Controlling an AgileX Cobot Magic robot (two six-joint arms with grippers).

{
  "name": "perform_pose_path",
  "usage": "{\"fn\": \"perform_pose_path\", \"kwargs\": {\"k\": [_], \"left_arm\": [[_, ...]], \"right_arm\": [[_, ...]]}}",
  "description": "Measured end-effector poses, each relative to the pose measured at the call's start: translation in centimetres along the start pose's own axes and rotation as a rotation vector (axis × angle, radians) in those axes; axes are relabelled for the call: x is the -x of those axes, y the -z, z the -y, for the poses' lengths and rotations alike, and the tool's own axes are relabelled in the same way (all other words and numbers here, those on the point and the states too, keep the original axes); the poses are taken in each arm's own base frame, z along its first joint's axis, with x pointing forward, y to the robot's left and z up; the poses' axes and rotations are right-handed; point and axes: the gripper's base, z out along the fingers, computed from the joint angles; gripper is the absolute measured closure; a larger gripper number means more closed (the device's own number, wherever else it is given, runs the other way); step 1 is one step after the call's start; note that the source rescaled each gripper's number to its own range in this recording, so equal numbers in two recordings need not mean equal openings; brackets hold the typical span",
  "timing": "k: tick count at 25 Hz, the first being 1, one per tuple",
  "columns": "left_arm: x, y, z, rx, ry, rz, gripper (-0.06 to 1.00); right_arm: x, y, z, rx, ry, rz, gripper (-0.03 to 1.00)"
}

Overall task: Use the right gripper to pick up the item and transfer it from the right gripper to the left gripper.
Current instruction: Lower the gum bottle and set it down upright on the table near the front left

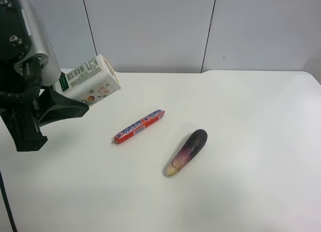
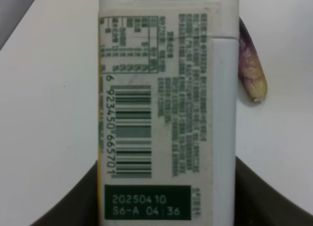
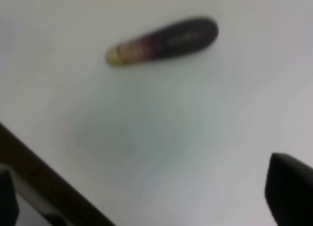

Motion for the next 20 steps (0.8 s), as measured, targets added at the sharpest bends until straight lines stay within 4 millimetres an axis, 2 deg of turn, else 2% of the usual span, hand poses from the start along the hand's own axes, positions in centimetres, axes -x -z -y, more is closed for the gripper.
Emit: {"fn": "perform_pose_path", "kwargs": {"k": [15, 20], "left_arm": [[0.01, 0.0, 0.0, 0.0, 0.0, 0.001, 0.94], [0.07, 0.0, -0.04, 0.004, 0.0, 0.008, 0.94]], "right_arm": [[-0.14, -0.48, -0.05, 0.004, -0.003, 0.012, -0.03], [-0.68, 0.39, 0.14, -0.084, -0.072, 0.08, -0.03]]}}
